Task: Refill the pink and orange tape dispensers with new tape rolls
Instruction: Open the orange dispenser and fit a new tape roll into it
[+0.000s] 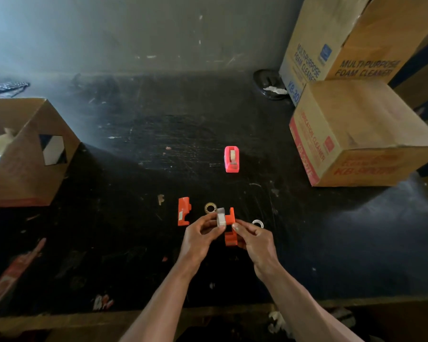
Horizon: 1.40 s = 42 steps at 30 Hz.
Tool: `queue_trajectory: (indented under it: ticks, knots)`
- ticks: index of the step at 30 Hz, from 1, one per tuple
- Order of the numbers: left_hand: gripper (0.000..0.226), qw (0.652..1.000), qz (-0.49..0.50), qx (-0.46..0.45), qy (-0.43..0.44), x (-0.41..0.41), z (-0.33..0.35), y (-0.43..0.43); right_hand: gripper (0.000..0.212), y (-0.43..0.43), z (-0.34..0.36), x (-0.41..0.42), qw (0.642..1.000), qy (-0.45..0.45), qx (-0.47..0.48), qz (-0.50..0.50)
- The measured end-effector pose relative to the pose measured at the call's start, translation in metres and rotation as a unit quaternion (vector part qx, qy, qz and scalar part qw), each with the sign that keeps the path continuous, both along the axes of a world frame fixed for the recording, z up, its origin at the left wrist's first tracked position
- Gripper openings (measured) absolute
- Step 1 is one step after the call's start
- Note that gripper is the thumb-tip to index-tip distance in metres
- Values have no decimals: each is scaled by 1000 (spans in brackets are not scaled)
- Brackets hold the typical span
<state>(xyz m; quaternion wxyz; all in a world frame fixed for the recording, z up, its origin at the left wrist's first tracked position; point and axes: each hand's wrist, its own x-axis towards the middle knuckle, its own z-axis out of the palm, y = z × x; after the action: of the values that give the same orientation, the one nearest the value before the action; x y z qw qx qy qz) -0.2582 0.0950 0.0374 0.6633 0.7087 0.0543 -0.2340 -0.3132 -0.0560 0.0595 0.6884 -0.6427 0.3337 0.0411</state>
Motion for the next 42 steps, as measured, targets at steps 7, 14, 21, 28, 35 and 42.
queue_trajectory:
  ticks: [7, 14, 21, 28, 35, 42]
  knots:
    - [45, 999, -42, -11, 7, 9, 7, 1, 17, -2, 7, 2, 1000, -15, 11, -8]
    - [34, 997, -74, 9, -2, 22, 14, 3, 15, -2, 10, 11, 1000, -17, 3, -8]
    - [34, 996, -85, 12, -9, 29, 13, 3, 15, 1, 17, 16, 1000, -26, 5, 16]
    - [42, 993, -104, 40, -23, 41, 5, 0, 16, 1, 15, 25, 1000, -6, 22, 16]
    - [49, 994, -50, 91, -15, 52, -13, 8, 11, -3, 7, 39, 996, 41, 74, -35]
    - [49, 960, 72, 264, -67, 67, -37, 37, 9, -15, -2, 53, 993, 77, 81, -48]
